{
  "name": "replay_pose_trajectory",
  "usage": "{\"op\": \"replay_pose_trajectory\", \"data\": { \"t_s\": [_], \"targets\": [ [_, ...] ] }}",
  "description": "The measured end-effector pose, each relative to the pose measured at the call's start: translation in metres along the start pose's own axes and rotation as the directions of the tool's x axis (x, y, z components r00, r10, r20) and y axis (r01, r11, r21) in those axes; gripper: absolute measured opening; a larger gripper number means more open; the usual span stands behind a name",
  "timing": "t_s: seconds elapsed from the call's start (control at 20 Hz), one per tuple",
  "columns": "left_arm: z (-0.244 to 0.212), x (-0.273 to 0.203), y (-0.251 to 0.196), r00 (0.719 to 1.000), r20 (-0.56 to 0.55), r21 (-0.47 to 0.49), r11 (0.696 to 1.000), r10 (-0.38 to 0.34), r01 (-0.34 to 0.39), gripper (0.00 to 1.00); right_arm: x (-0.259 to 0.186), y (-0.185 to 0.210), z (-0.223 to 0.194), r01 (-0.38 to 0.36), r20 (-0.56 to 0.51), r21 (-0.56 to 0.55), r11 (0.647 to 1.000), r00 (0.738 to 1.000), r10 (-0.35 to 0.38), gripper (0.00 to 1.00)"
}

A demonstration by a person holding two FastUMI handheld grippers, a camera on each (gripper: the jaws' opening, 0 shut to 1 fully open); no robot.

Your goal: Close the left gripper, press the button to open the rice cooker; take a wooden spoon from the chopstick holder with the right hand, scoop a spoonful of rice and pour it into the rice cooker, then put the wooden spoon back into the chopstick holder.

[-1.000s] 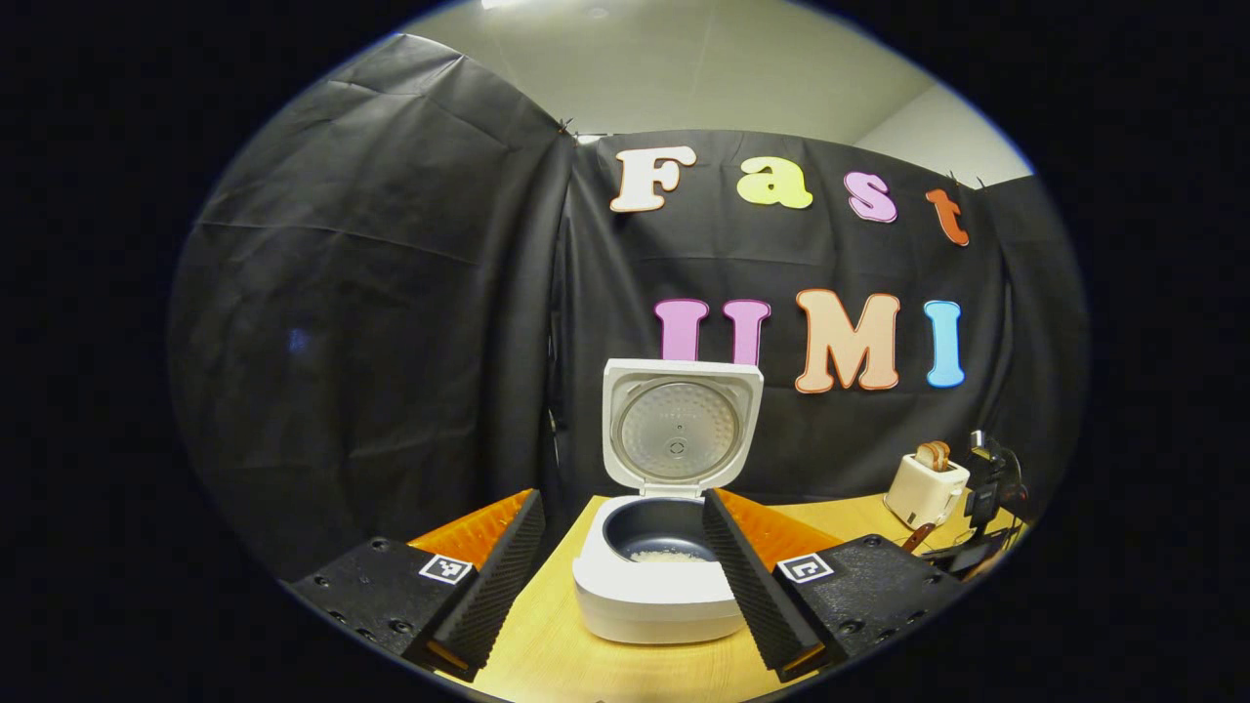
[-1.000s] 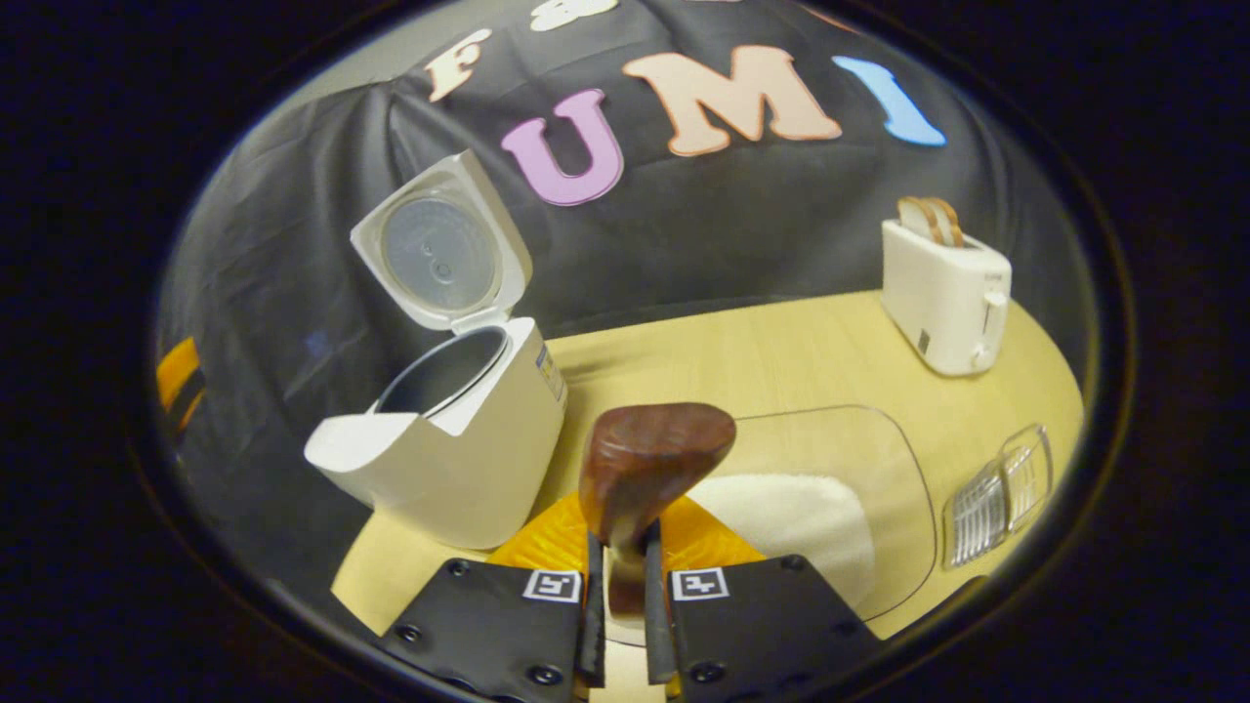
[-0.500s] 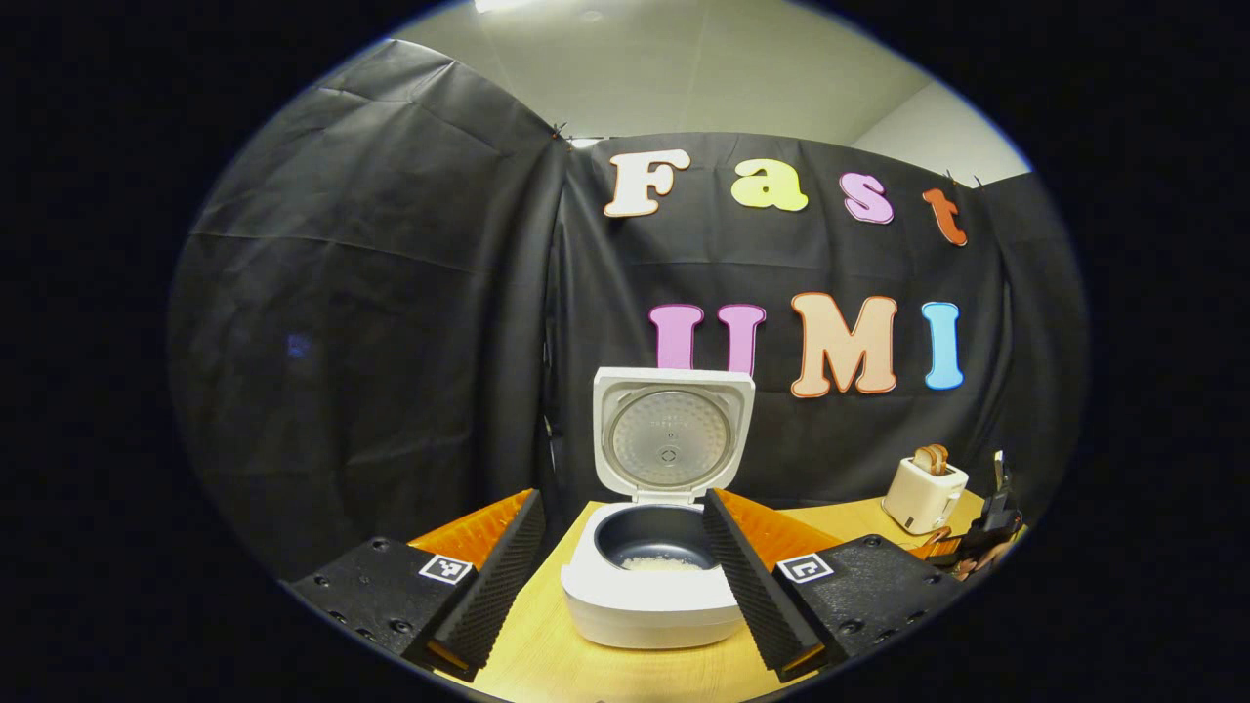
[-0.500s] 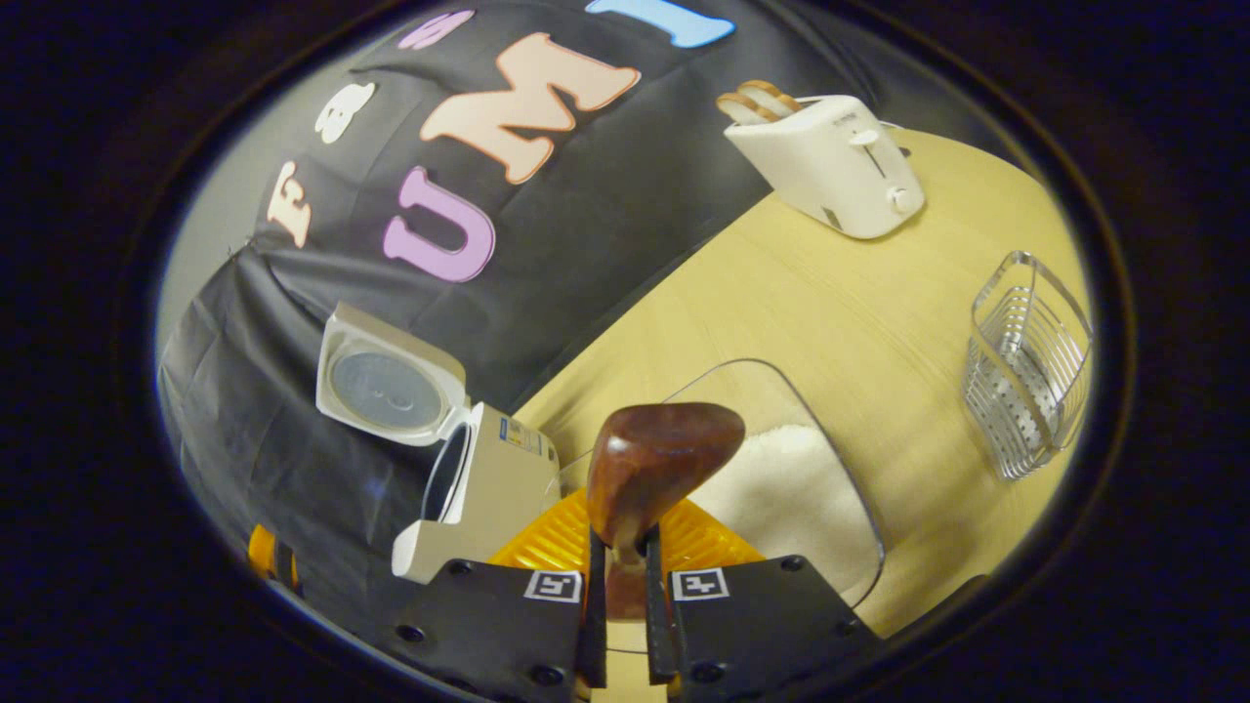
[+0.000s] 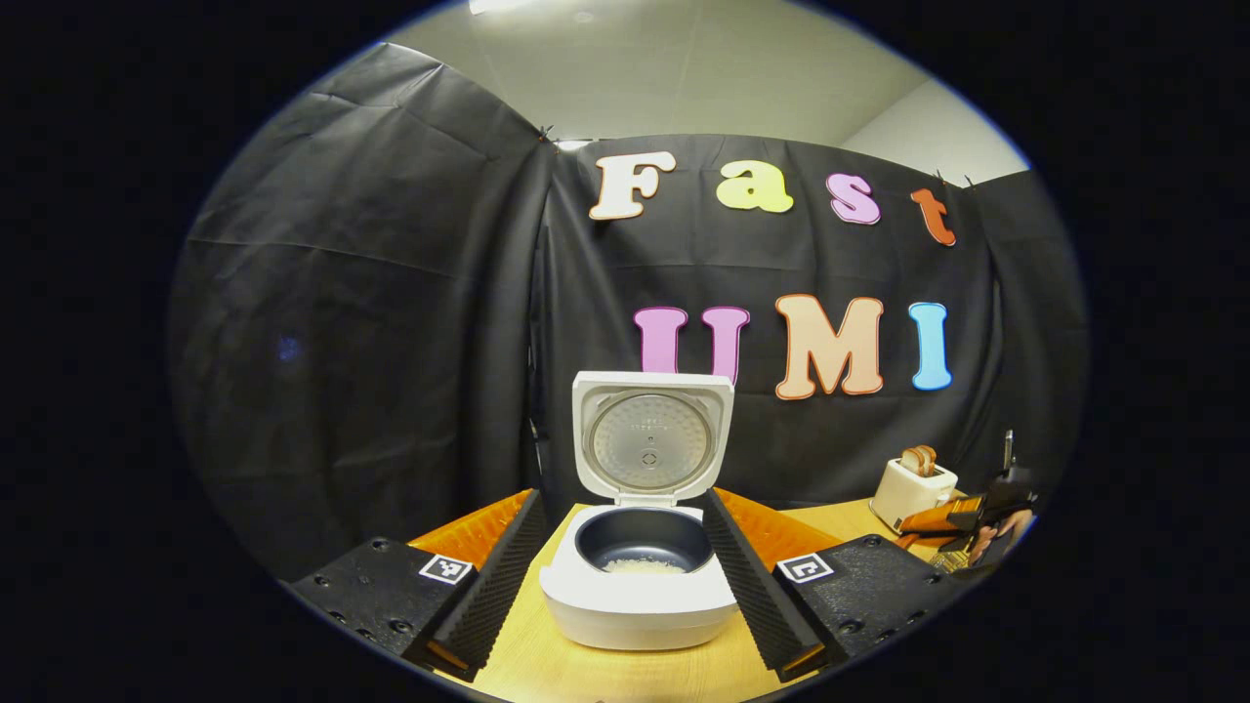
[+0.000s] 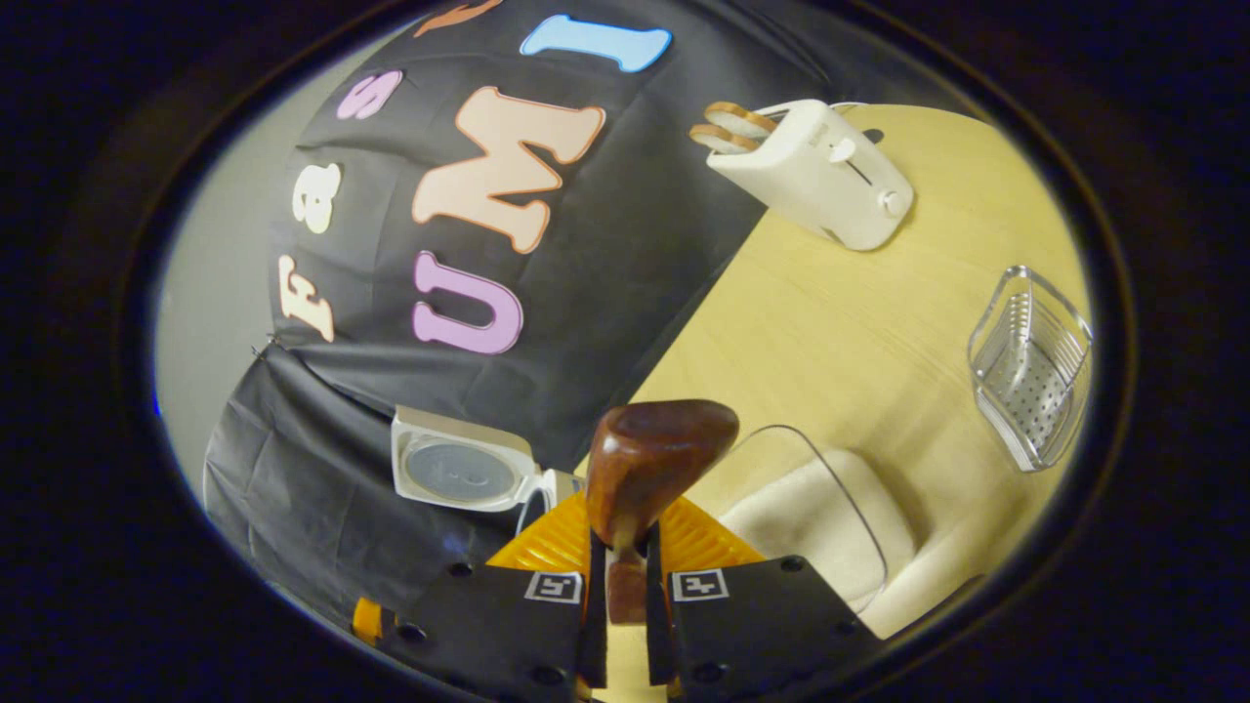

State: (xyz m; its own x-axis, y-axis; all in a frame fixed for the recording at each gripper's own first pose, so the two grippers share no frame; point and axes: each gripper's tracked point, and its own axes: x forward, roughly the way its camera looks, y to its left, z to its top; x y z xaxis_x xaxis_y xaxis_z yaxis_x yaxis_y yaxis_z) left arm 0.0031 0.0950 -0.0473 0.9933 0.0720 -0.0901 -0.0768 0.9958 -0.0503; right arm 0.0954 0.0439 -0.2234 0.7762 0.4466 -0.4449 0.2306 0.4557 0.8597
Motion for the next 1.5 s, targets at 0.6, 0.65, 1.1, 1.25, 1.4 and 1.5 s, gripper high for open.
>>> {"op": "replay_pose_trajectory", "data": {
  "t_s": [0.6,0.65,1.1,1.25,1.4,1.5],
  "targets": [
    [-0.009,-0.022,0.051,0.998,-0.015,-0.051,0.997,0.059,-0.059,0.97,0.075,0.138,-0.033,-0.153,-0.012,-0.112,0.982,0.988,0.153,0.17],
    [-0.013,-0.023,0.057,0.998,-0.021,-0.056,0.996,0.066,-0.067,0.97,0.085,0.148,-0.04,-0.155,-0.01,-0.127,0.98,0.988,0.155,0.18],
    [-0.027,-0.044,0.122,0.985,-0.053,-0.075,0.983,0.162,-0.165,0.95,0.173,0.198,-0.108,-0.118,-0.022,-0.348,0.93,0.993,0.118,0.21],
    [-0.032,-0.049,0.138,0.98,-0.063,-0.08,0.978,0.189,-0.194,0.92,0.196,0.204,-0.129,-0.09,-0.022,-0.451,0.888,0.996,0.089,0.22],
    [-0.038,-0.052,0.15,0.974,-0.077,-0.091,0.972,0.211,-0.218,0.95,0.212,0.205,-0.143,-0.051,-0.011,-0.567,0.822,0.998,0.055,0.22],
    [-0.042,-0.055,0.155,0.972,-0.084,-0.098,0.969,0.22,-0.228,0.92,0.218,0.21,-0.152,-0.04,-0.005,-0.634,0.772,0.999,0.048,0.18]
  ]
}}
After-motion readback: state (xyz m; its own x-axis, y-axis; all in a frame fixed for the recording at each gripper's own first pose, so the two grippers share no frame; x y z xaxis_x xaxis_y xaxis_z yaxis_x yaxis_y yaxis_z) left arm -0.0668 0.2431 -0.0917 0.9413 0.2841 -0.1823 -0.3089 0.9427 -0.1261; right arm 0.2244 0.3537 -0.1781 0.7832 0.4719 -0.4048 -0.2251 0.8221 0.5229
